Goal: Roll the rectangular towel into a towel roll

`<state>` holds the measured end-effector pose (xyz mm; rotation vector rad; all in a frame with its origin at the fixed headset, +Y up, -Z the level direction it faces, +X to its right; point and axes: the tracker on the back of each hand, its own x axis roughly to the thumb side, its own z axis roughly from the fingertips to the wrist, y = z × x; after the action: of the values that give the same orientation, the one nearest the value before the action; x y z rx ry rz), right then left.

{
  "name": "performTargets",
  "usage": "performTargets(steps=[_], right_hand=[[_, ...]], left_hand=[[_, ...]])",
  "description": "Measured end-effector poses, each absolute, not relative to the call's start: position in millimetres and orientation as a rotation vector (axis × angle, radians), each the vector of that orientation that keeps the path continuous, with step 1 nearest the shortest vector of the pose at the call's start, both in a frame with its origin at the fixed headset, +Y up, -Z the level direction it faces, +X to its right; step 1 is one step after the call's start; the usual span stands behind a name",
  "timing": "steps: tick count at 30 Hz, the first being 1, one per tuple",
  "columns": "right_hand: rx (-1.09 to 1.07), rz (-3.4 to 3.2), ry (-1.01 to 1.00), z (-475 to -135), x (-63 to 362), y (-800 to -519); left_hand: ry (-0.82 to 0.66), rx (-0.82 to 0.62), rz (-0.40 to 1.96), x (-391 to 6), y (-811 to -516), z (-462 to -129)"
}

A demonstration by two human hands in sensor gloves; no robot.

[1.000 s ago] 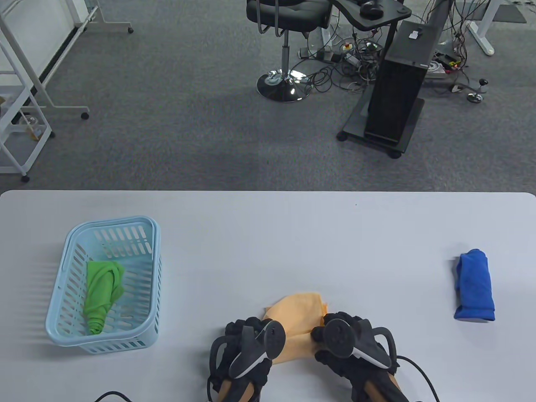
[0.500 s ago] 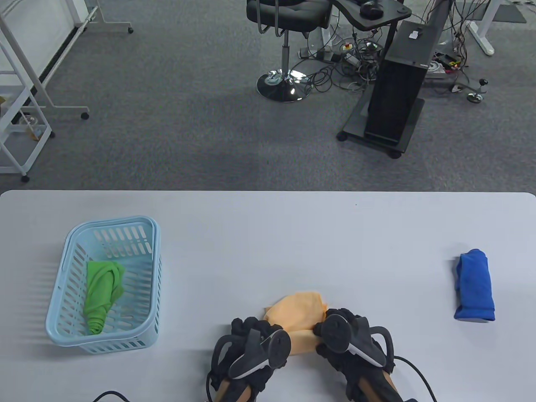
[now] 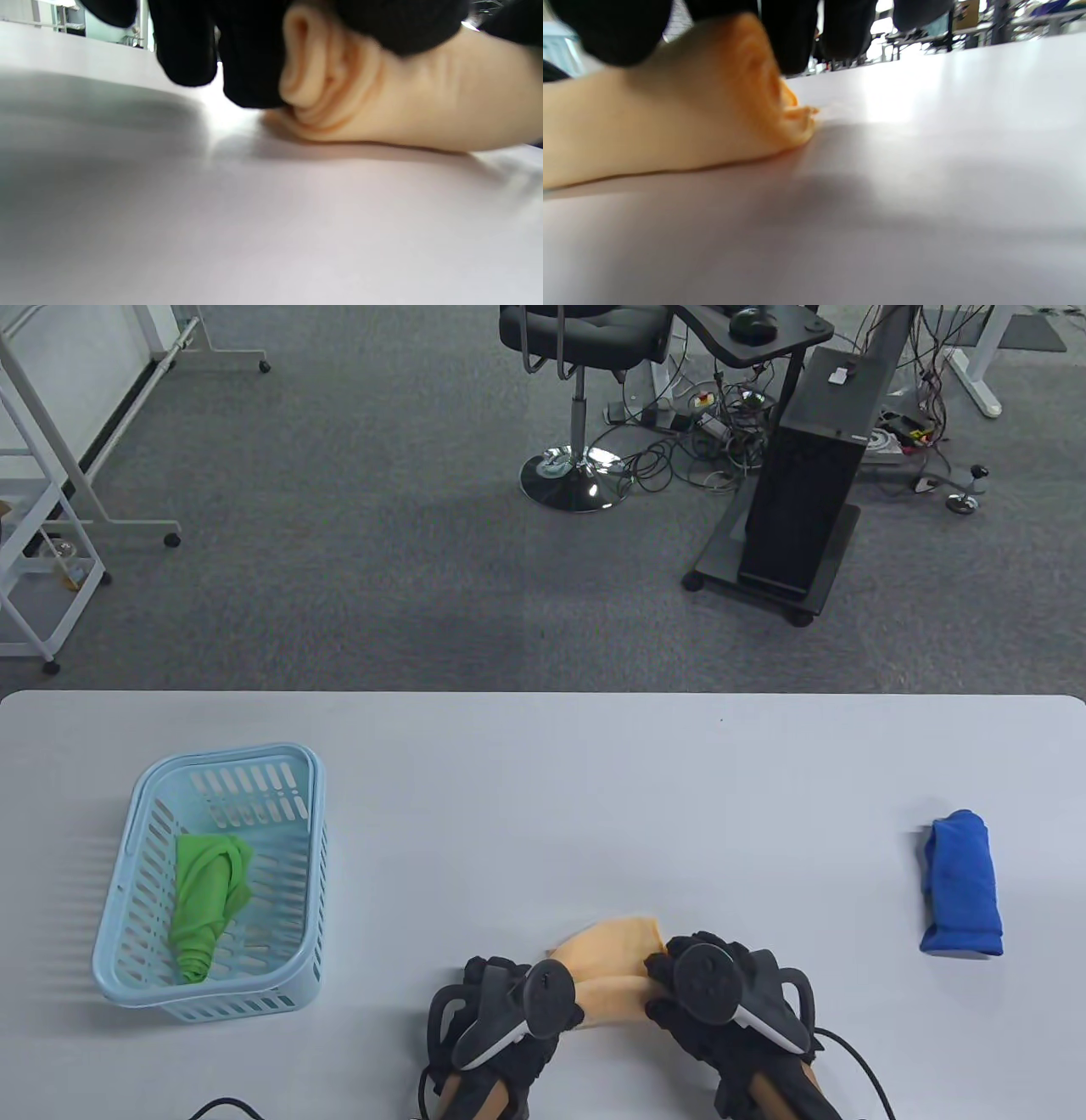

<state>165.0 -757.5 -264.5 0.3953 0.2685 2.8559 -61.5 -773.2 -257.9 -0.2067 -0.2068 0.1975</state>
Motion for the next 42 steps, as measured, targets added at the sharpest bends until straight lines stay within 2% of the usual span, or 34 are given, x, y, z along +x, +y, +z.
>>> performTargets(steps=[5, 12, 15, 17, 18, 22, 26, 29, 35, 42], right_hand=[[0.466, 2.954, 0.33, -265.4, 157.6, -769.4], [0.38, 3.046, 0.297, -266.8, 145.7, -775.2], [0.373, 3.005, 0.316, -267.6, 146.4, -775.1], [0.376, 2.992, 0.331, -267.9, 148.2, -774.8], [0.376, 2.991, 0.332, -268.4, 149.4, -774.8], [0.345, 2.936, 0.416, -269.2, 153.6, -774.5], [0.368, 2.861, 0.432, -268.8, 156.0, -773.9], [0.369, 2.856, 0.395, -267.7, 156.0, -773.3], [0.406, 2.834, 0.244, -263.2, 155.3, -764.9], [0.483, 2.93, 0.333, -262.4, 146.3, -774.9]], left_hand=[[-0.2, -0.279, 0.289, -67.4, -776.5, -262.2], [-0.202, -0.277, 0.28, -65.9, -769.3, -259.8], [-0.193, -0.125, 0.185, -63.3, -756.6, -254.7], [-0.242, -0.03, 0.119, -58.2, -750.7, -251.4], [-0.274, -0.028, 0.125, -55.6, -750.9, -250.2], [-0.332, -0.197, 0.16, -49.5, -762.6, -250.2], [-0.304, -0.247, -0.043, -41.9, -770.2, -250.9], [-0.291, -0.145, -0.107, -36.0, -767.6, -252.6], [-0.27, -0.182, 0.037, -44.1, -767.6, -256.8], [-0.256, -0.254, 0.16, -53.7, -766.0, -262.1]])
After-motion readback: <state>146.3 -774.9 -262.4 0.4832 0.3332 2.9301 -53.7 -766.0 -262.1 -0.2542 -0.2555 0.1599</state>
